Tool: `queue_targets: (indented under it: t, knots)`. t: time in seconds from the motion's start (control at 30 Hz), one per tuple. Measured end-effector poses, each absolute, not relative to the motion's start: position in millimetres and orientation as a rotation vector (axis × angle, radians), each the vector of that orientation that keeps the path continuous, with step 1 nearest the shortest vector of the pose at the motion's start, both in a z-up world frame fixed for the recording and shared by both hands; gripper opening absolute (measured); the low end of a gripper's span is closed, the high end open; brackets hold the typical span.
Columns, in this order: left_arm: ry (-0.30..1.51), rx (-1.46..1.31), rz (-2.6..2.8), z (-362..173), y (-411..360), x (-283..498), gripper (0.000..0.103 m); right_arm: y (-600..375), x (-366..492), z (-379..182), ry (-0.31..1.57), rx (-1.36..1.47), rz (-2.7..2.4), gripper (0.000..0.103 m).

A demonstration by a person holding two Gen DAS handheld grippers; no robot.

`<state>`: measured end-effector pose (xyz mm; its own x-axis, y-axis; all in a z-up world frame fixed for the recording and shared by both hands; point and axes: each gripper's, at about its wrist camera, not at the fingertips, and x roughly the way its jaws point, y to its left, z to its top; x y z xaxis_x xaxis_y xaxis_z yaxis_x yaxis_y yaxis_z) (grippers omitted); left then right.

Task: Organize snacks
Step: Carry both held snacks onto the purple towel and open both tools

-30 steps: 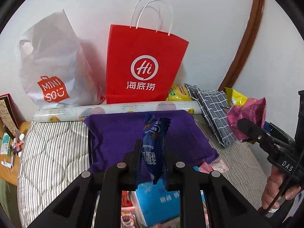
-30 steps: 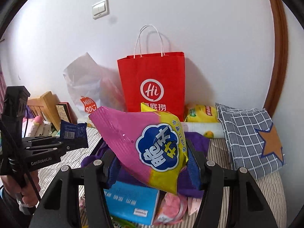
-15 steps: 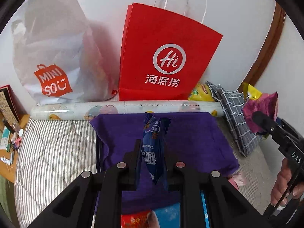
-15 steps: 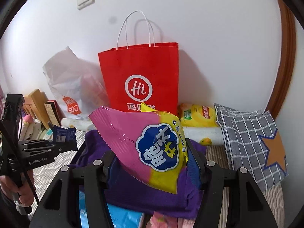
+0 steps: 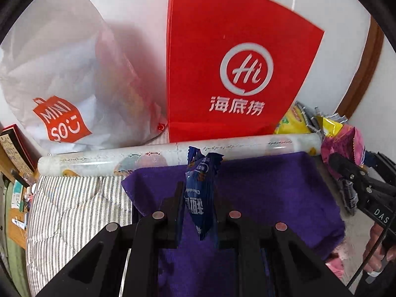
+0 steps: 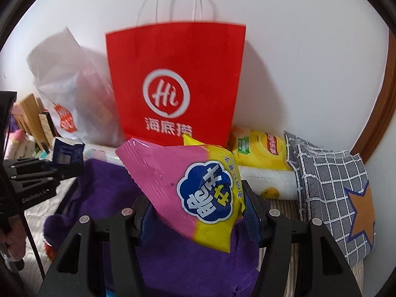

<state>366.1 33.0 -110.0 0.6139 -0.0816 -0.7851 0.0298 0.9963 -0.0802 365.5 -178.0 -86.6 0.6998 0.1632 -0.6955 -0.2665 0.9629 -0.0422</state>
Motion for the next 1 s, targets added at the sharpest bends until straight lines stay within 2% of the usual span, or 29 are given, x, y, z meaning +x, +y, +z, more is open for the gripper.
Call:
queue_targets:
  t: [0.37, 1.0]
  knots:
    - [0.986, -0.007, -0.036, -141.2, 27.8, 379.1, 0.017, -179.5, 384.1, -120.8, 0.847, -0.210, 0.213, 0.060]
    - [1.040, 0.001, -0.026, -158.3, 24.1, 380.3, 0.019, -175.4, 393.1, -137.3, 0.910, -0.278, 0.199, 0.060]
